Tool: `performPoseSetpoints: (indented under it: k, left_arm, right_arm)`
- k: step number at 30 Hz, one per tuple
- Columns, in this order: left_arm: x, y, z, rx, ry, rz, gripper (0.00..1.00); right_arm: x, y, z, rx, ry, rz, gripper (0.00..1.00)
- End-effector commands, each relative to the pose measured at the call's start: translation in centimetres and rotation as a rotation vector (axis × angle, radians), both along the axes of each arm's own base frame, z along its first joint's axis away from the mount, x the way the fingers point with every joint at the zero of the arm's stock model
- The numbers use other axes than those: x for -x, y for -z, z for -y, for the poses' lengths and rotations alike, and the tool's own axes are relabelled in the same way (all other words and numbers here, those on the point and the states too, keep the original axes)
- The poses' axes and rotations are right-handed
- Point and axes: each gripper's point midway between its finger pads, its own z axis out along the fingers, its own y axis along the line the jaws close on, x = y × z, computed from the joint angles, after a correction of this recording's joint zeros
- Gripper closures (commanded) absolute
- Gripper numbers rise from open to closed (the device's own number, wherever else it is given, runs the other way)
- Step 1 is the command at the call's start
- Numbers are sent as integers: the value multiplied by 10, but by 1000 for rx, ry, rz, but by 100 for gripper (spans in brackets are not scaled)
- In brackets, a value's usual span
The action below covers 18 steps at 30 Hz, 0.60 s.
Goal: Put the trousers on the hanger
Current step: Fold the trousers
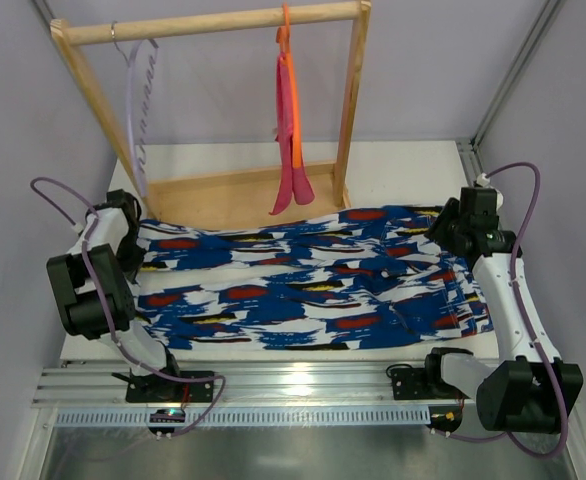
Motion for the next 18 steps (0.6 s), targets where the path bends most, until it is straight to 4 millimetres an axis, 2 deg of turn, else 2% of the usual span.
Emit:
performPoseSetpoints:
  k: [1,4,6,9,11,12,14,15,17,18]
  left_arm:
    - [-17,-20,-12,-49,12,69,100]
    - [-36,-26,-12,-38,41,183,100]
    - [-41,-28,-9,-19,55,213,100]
    - [-34,-28,-12,-25,32,178,98]
    - [-20,-27,-16,-27,5,126,94]
    - [-11,-24,-22,-29,-17,103,81]
    - [2,-26,-32,-29,-57,97,62]
    - [6,-27,-34,-26,-65,98,47]
    - [15,-38,-39,-42,-86,115,39]
    - [16,-44,-39,-48,-86,127,25]
  right_arm:
    - [-5,-27,4,30,5,79,50]
    - [-6,-27,4,35,4,75,50]
    - [-6,-26,5,38,3,68,50]
    - [-5,-26,6,43,5,69,50]
    - [-5,-27,6,45,5,70,50]
    - [-5,-28,6,45,4,74,50]
    - [-4,-28,5,40,-1,74,50]
    - [-5,-29,3,34,-3,78,50]
    - [-4,-25,0,8,-2,69,49]
    - [-3,-23,-1,-3,10,58,47]
